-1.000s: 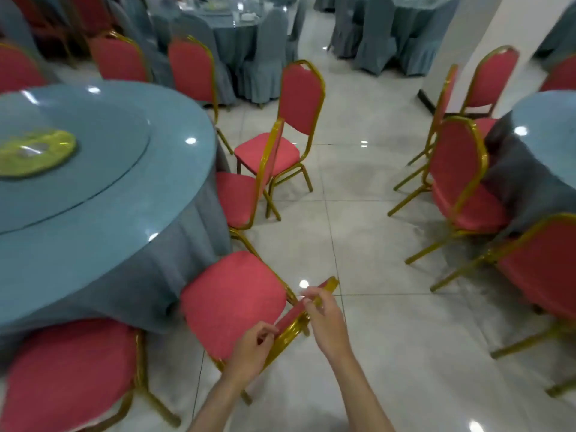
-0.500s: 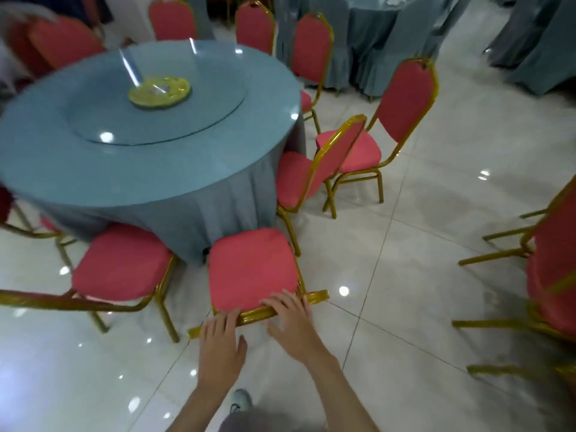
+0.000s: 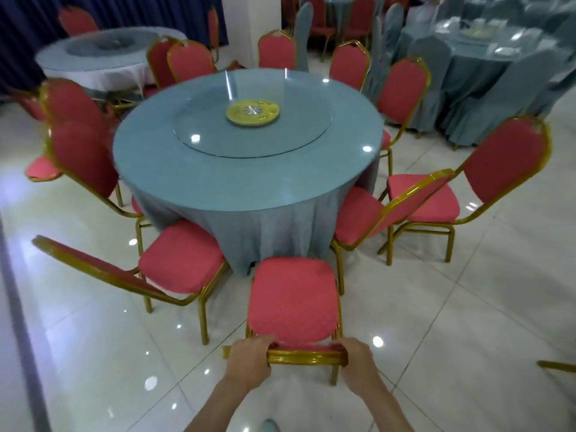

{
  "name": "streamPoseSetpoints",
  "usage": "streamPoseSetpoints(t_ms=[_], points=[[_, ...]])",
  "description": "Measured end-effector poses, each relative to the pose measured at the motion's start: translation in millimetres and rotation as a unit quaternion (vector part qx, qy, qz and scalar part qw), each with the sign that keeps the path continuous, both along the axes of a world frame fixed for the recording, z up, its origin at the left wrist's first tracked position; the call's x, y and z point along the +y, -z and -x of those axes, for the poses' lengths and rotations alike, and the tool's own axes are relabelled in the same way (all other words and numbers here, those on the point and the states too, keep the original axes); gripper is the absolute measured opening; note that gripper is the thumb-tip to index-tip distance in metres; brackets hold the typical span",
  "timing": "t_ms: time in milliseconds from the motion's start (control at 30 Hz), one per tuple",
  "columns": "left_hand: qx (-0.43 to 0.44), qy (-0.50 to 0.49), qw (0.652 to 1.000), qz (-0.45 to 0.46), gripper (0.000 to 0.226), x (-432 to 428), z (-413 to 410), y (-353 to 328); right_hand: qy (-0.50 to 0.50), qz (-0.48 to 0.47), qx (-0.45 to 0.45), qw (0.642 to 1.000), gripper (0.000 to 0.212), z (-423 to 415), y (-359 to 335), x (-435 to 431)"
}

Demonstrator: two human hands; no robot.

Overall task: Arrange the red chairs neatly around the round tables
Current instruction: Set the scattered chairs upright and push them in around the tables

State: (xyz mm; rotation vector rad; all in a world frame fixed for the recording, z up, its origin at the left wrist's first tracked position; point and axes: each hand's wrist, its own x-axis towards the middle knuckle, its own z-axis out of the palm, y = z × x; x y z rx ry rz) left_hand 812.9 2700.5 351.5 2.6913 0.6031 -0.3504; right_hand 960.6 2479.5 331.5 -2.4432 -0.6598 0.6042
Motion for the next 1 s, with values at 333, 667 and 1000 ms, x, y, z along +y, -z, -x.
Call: streamPoseSetpoints(t_ms=[333, 667, 1000], points=[[0.022, 0.003, 1.0, -0.017, 0.051, 36.7, -31.9, 22.9, 0.009, 0.047, 0.039, 0.998, 0.078, -44.4, 11.8, 36.4], [-0.035, -0.116, 0.993, -0.006, 0.032, 67.4, -95.0, 29.8, -0.083, 0.001, 0.081, 0.993, 0.033, -142.6, 15.0, 88.1], [-0.008, -0.177, 0.984, 0.007, 0.044, 53.7, -127.9, 32.4, -0.242, 0.184, 0.212, 0.929, 0.077, -225.4, -19.6, 107.1]])
